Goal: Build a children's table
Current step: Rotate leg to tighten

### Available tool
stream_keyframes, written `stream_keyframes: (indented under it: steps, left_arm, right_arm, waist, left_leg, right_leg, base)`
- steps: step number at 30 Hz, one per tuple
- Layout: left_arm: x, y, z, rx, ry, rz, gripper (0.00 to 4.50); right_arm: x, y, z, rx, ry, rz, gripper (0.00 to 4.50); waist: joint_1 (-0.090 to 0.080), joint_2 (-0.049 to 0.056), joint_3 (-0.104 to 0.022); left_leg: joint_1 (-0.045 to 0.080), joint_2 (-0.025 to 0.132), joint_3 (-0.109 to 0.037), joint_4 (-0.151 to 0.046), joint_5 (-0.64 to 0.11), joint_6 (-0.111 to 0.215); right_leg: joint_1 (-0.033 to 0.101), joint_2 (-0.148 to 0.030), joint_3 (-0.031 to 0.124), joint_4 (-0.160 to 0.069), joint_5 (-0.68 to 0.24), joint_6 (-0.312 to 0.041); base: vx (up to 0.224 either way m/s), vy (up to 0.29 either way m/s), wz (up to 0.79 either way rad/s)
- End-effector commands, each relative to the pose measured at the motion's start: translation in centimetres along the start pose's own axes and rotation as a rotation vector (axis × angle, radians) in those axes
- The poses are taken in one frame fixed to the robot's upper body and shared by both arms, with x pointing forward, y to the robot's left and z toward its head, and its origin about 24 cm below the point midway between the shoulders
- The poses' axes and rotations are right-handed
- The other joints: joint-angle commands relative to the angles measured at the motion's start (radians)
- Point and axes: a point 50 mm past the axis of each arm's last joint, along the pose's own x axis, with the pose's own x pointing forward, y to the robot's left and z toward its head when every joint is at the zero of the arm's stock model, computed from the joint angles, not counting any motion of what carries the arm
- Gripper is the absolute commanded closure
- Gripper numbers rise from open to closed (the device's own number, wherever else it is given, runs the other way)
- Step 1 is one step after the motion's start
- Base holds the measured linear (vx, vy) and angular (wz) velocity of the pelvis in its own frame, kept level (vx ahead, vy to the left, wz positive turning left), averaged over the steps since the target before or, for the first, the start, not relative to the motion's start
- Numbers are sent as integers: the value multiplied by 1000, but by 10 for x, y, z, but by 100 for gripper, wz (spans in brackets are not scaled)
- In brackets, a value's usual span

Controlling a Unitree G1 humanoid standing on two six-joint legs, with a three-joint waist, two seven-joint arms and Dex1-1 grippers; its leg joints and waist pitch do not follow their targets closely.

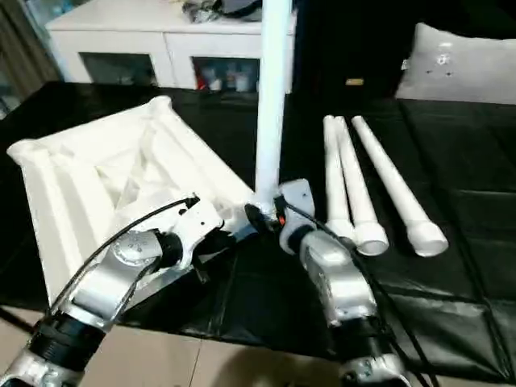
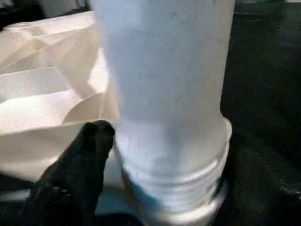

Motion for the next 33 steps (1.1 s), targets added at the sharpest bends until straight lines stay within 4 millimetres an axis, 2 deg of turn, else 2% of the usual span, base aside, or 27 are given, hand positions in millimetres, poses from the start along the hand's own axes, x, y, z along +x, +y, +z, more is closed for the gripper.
stream_keyframes:
  steps: [1, 5, 6, 7, 8, 11, 21, 22, 23, 24, 28, 33]
  left_arm:
    - [-8, 15, 13, 80, -58, 13, 450]
    - [-11, 18, 9, 106, -46, -40, 450]
    - [-12, 19, 7, 126, -36, -73, 450]
    - [-13, 19, 6, 134, -31, -86, 450]
    - [-15, 20, 3, 140, -19, -114, 450]
    - [-20, 21, -2, 192, 7, -219, 450]
    - [-34, 18, -10, 307, 48, -457, 450]
    - [-34, 17, -9, 317, 45, -471, 450]
    - [-34, 17, -8, 324, 43, -479, 450]
    - [-34, 17, -8, 329, 39, -490, 450]
    - [-33, 15, -4, 354, 27, -528, 450]
    - [-31, 12, -3, 361, 20, -551, 450]
  right_arm:
    - [-9, 1, -4, -24, 8, 83, 40]
    - [-21, -4, 2, -81, -7, 154, 18]
    - [-26, -7, 6, -110, -9, 189, 4]
    - [-29, -9, 8, -122, -9, 203, 4]
    - [-32, -12, 10, -141, 1, 225, 4]
    - [-41, -17, 18, -223, 43, 316, 4]
    - [-43, -14, 26, -328, 114, 478, 4]
    - [-43, -13, 25, -323, 116, 498, 4]
    - [-43, -11, 25, -319, 117, 510, 4]
    - [-43, -10, 24, -309, 120, 526, 4]
    - [-42, -7, 22, -266, 127, 573, 50]
    - [-40, -6, 21, -260, 134, 585, 85]
  waist:
    - [6, 1, -64]
    - [10, 0, -63]
    - [11, 6, -63]
    - [13, 2, -65]
    - [14, 6, -65]
    - [18, 4, -64]
    - [32, 4, -65]
    - [35, -9, -65]
    - [38, -3, -66]
    - [38, -2, -66]
    - [48, -5, -67]
    - [49, -6, -68]
  left_leg:
    - [-15, 18, 2, -67, -114, 73]
    - [-16, 19, 2, -67, -119, 79]
    - [-14, 20, 0, -68, -122, 79]
    - [-16, 20, 1, -66, -113, 81]
    - [-15, 22, 1, -66, -104, 84]
    - [-14, 21, 2, -65, -110, 87]
    - [-11, 27, 5, -63, -107, 83]
    - [-12, 27, 7, -64, -100, 84]
    - [-13, 28, 5, -65, -92, 84]
    - [-12, 27, 6, -63, -90, 84]
    - [-10, 29, 8, -63, -86, 83]
    - [-13, 28, 6, -63, -76, 77]
  right_leg:
    - [65, -66, 41, -74, -214, -176]
    - [67, -68, 40, -73, -231, -177]
    - [67, -69, 41, -73, -235, -177]
    - [69, -68, 42, -72, -222, -176]
    - [67, -68, 42, -68, -207, -182]
    - [67, -67, 41, -70, -211, -187]
    - [65, -69, 44, -61, -187, -211]
    - [67, -69, 44, -61, -188, -208]
    - [67, -71, 44, -58, -190, -208]
    - [66, -71, 44, -59, -191, -207]
    - [63, -71, 45, -58, -206, -203]
    - [66, -71, 45, -56, -196, -198]
  base:
    - [0, 0, 0]
    - [0, 0, 0]
    - [0, 0, 0]
    - [0, 0, 0]
    - [0, 0, 0]
    - [0, 0, 0]
    - [0, 0, 0]
    - [0, 0, 0]
    - [0, 0, 0]
    - [0, 0, 0]
    - [0, 0, 0]
    - [0, 0, 0]
